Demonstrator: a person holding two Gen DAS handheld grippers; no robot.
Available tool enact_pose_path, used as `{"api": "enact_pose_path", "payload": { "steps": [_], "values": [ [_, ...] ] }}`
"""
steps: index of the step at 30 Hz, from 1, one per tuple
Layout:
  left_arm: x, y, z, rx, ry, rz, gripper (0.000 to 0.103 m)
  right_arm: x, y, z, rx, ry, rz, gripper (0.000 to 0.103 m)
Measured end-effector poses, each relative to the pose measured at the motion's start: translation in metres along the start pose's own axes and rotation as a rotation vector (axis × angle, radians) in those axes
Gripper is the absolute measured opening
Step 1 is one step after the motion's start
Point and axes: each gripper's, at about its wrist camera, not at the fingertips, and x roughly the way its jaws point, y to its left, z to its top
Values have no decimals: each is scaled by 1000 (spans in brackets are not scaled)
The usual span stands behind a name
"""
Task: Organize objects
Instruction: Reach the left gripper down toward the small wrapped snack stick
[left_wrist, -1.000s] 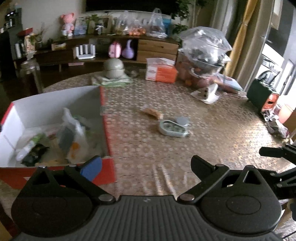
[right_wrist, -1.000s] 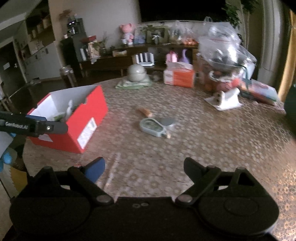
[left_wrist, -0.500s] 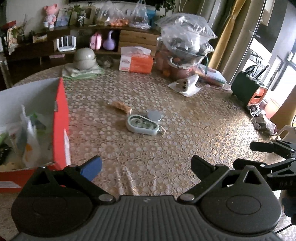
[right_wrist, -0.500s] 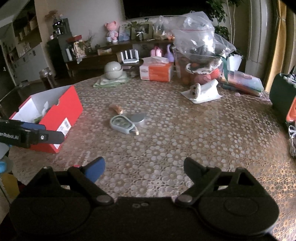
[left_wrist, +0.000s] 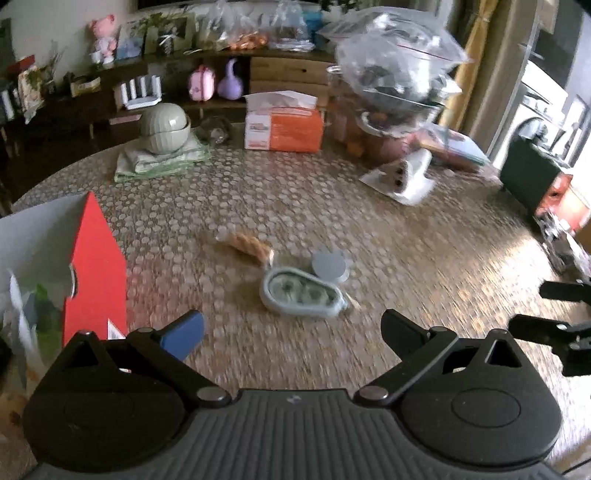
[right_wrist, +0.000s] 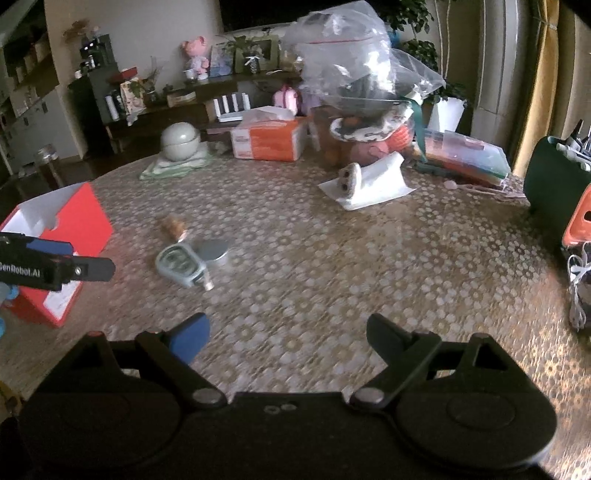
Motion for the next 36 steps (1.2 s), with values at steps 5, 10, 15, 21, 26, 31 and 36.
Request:
{"api": "enact_pose_path", "payload": {
  "steps": [5, 10, 15, 21, 26, 31, 36],
  "values": [
    [34, 10, 23, -32, 33, 75, 103, 24, -17, 24, 11, -10, -29, 92],
    [65, 26, 41, -81, 77, 117, 103, 54, -29, 49, 10, -27, -64, 92],
    [94, 45, 53, -156, 119, 144, 103, 84, -39, 78, 22, -52, -119, 92],
    [120, 60, 65, -216, 156, 153, 102, 117, -54, 107, 72, -49, -142, 92],
    [134, 63, 72, -258, 171, 141, 102, 141, -68, 126, 129, -35, -146, 92],
    [145, 52, 74, -226, 180, 138, 103, 165, -70, 140, 123, -20, -173, 90],
    [155, 52, 76, -231, 192, 139, 102, 186, -64, 147, 108, -11, -195, 90]
  ]
}}
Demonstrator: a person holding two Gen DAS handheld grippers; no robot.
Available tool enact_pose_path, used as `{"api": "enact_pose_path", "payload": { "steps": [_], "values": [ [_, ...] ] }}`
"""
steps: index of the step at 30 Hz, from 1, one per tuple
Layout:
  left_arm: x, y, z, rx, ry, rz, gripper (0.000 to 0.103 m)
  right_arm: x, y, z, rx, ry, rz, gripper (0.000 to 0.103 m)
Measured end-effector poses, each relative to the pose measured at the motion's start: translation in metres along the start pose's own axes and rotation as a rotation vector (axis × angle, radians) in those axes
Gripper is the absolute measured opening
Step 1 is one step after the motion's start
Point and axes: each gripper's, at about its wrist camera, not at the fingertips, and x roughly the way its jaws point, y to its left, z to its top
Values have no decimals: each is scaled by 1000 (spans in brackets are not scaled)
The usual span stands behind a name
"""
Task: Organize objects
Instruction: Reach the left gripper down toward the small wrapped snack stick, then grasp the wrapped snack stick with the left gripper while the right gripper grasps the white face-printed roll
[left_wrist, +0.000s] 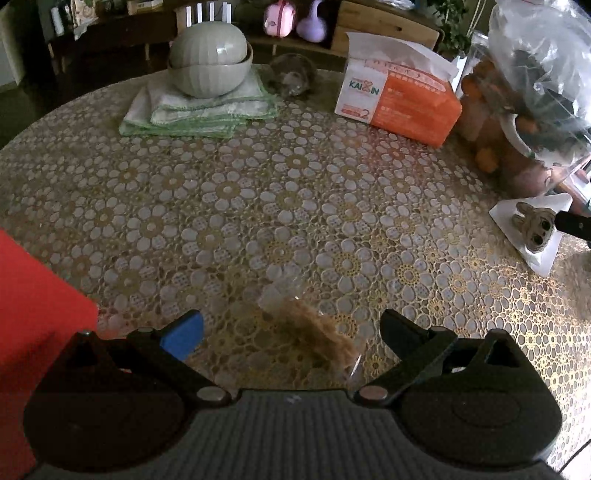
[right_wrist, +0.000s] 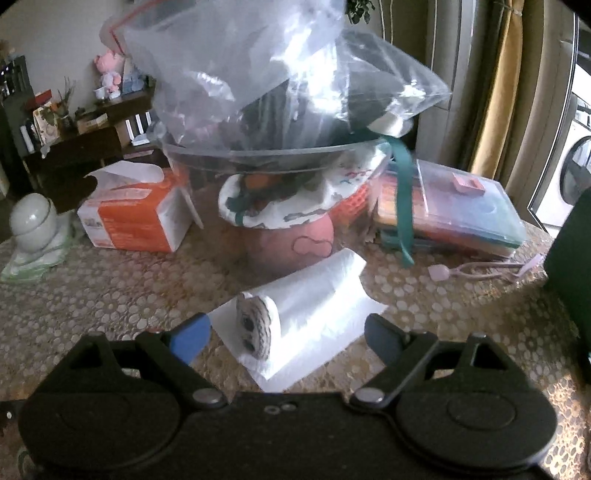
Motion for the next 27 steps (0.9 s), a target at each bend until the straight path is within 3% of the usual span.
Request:
{"api": "enact_pose_path", "payload": {
  "steps": [5, 13, 14, 15, 16, 17, 19, 21, 27],
  "values": [
    [-1, -1, -1, 19, -19, 3, 101, 12, 9, 5, -12, 3, -6, 89],
    [-2, -6, -3, 43, -18, -34, 76, 24, 15, 4, -11, 27, 8, 84],
    [-3, -6, -2, 46, -20, -35, 69, 25, 16, 3, -16, 31, 11, 78],
    [-4, -7, -3, 53, -24, -29, 64, 27, 17, 3, -22, 41, 10, 60],
    [-4, -9, -3, 61, -25, -23, 63, 29, 17, 3, -23, 56, 6, 50],
    [-4, -10, -4, 73, -26, -18, 60, 31, 17, 3, -19, 69, 3, 45],
    [-5, -13, -5, 93, -29, -21, 52, 32, 17, 1, -17, 72, 4, 45],
    [-6, -16, -7, 116, -28, -10, 35, 31, 17, -1, -22, 76, 11, 28],
    [-9, -15, -11, 153, -32, 1, 23, 20, 15, -4, -20, 59, 34, 26]
  ]
}}
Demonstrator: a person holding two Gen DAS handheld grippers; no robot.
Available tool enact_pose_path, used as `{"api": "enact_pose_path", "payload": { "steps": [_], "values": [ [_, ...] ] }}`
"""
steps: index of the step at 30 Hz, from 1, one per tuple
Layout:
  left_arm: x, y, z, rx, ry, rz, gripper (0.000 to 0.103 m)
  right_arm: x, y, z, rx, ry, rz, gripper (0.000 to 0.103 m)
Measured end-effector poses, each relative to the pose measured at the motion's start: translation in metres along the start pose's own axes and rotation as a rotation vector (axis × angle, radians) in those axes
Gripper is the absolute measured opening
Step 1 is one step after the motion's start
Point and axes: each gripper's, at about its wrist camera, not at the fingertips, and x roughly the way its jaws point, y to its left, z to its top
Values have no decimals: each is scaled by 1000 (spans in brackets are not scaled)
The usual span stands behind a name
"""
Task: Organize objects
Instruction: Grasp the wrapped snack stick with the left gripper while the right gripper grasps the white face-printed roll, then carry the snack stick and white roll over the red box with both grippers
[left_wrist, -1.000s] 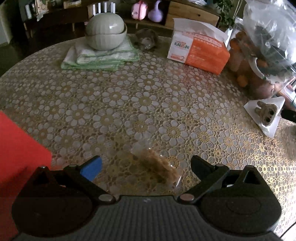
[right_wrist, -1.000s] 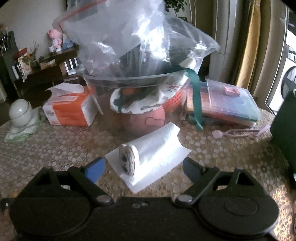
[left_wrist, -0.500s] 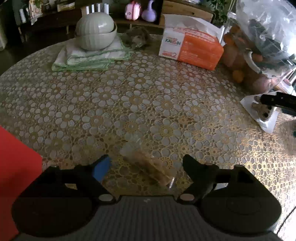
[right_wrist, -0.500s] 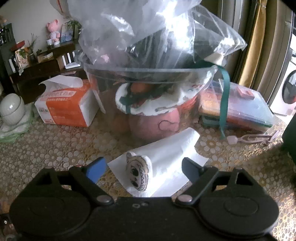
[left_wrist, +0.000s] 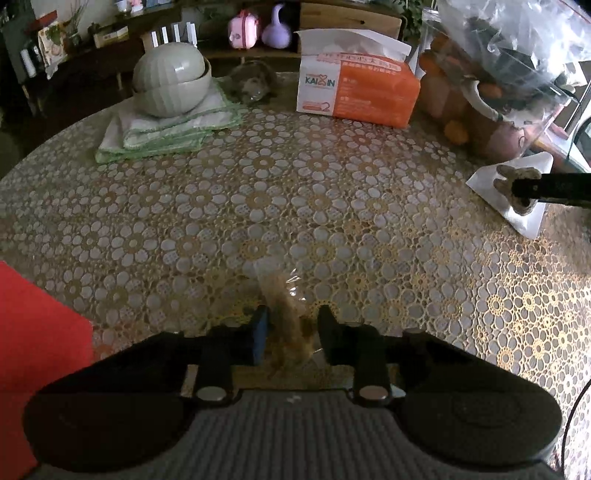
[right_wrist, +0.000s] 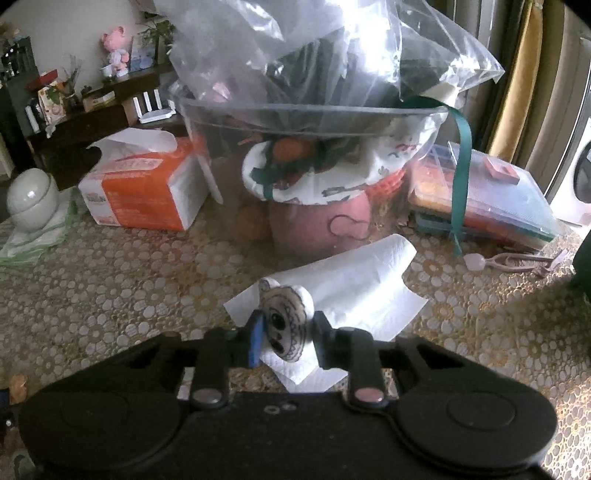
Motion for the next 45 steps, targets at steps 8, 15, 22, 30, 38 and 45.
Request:
{"api": "enact_pose_path", "payload": {
  "steps": [8, 15, 22, 30, 38, 45],
  "values": [
    [-29, 12, -2, -9, -35, -59, 17, -41, 8, -17, -12, -25, 62, 26],
    [-58, 19, -14, -13, -41, -101, 15, -88, 26, -44, -56, -24, 99, 26],
    [-48, 27, -6, -48, 16, -150, 23, -129, 35, -59, -89, -53, 127, 26],
    [-19, 18, 0, -17, 32, -102, 74, -125, 27, -70, -104, -34, 144, 26],
    [0, 6, 6, 45, 21, -9, 54, -112, 15, -78, -86, -13, 152, 26],
    [5, -7, 3, 99, 33, 12, 24, -108, 13, -82, -71, 1, 162, 27]
  ]
}}
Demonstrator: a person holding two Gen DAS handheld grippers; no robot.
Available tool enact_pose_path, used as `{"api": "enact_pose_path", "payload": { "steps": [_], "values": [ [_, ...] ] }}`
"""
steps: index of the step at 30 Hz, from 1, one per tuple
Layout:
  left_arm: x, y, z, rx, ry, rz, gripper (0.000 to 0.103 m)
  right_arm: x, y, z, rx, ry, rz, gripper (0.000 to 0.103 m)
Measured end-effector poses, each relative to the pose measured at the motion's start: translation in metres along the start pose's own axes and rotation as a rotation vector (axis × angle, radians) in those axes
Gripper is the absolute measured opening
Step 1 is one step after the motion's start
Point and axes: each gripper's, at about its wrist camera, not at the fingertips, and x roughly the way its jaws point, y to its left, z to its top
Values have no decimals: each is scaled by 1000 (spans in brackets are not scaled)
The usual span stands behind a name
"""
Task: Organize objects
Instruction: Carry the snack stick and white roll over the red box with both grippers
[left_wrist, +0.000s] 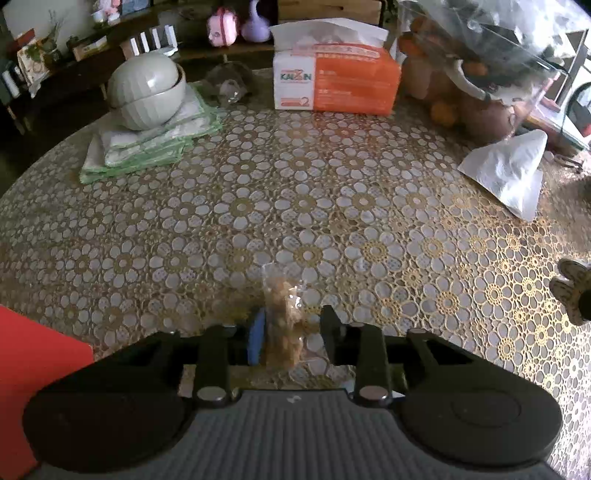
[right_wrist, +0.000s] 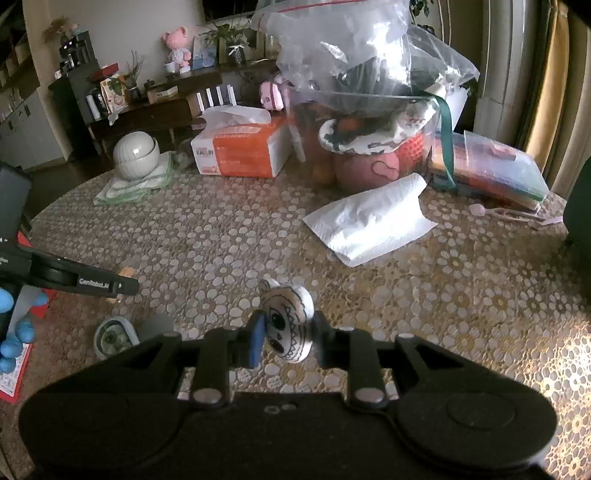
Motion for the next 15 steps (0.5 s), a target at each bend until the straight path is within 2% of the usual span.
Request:
{"api": "enact_pose_path", "payload": {
  "steps": [2, 9, 15],
  "values": [
    [-2, -2, -1, 8, 0, 3, 19, -1, 2, -1, -2, 5, 1, 26],
    [-13, 5, -2, -14, -9, -20, 18, -12, 9, -8, 0, 14, 1, 26],
    [-41, 8, -14, -28, -17, -70, 18, -29, 25, -16, -13, 21, 10, 27]
  ]
}}
